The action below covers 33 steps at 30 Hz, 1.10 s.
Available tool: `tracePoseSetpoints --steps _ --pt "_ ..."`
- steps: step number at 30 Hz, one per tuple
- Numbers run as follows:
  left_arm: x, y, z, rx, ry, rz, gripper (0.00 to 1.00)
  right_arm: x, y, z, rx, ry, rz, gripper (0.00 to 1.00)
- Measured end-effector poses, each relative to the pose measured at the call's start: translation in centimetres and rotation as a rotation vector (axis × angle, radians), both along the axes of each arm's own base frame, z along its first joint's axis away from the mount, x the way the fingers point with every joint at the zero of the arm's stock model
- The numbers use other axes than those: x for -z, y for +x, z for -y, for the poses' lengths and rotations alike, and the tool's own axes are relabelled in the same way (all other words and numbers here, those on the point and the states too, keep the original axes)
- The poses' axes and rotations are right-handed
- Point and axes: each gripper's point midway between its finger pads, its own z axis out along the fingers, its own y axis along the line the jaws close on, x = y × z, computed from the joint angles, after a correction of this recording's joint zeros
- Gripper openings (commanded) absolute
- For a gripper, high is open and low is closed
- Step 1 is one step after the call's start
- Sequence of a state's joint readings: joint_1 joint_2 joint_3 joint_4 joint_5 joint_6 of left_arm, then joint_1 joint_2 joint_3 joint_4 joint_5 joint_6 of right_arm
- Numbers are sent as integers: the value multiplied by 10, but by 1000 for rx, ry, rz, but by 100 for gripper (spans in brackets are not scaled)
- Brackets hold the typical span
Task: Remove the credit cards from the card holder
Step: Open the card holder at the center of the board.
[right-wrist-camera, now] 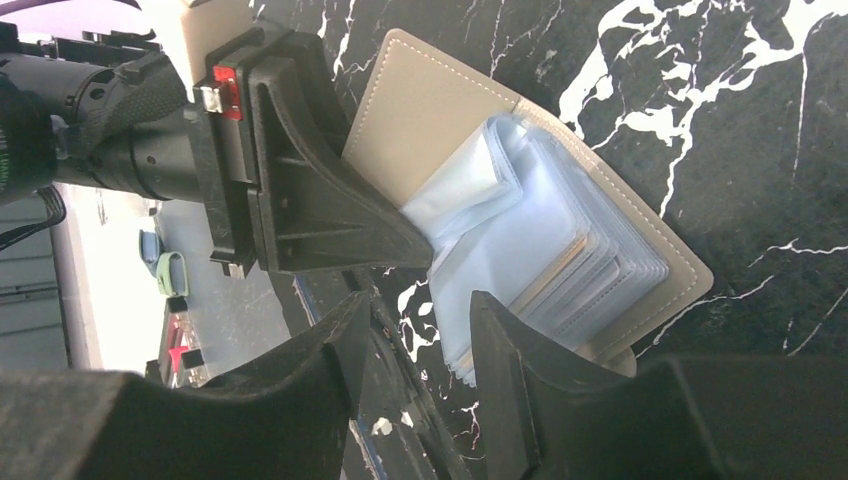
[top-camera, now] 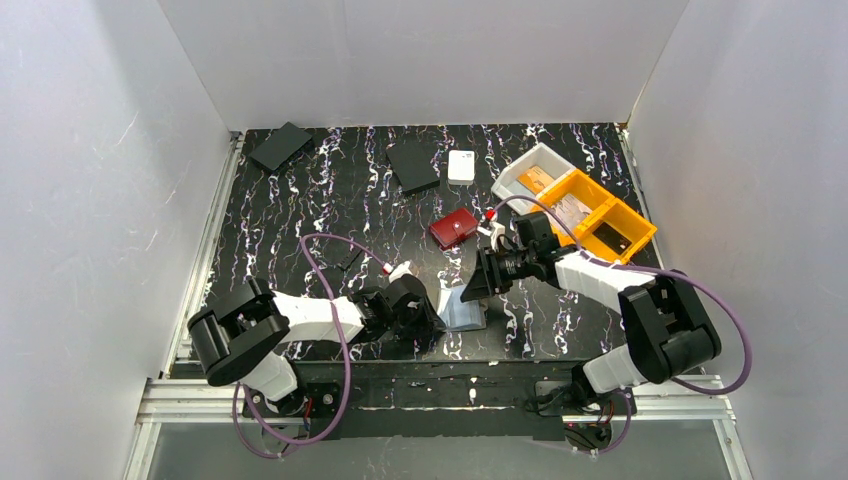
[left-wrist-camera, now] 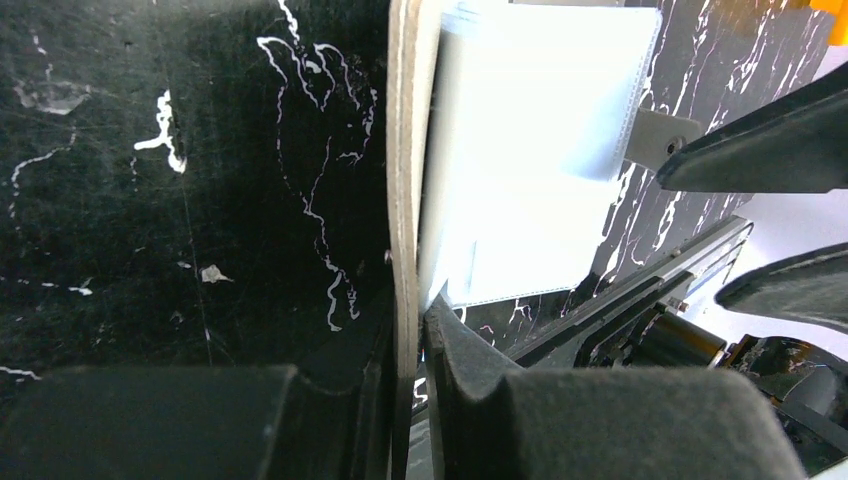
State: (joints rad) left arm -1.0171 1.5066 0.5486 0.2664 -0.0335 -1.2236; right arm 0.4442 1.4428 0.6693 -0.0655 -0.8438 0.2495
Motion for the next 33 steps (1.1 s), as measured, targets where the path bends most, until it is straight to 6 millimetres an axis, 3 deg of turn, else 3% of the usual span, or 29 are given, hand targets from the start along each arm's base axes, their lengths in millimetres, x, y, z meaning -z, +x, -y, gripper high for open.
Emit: tracePoseSetpoints --steps 7,33 --pt "0 1 3 4 -13 1 11 16 -3 3 4 -35 -56 50" --pt "0 0 6 0 -39 -6 11 20 -5 9 30 -72 -57 50"
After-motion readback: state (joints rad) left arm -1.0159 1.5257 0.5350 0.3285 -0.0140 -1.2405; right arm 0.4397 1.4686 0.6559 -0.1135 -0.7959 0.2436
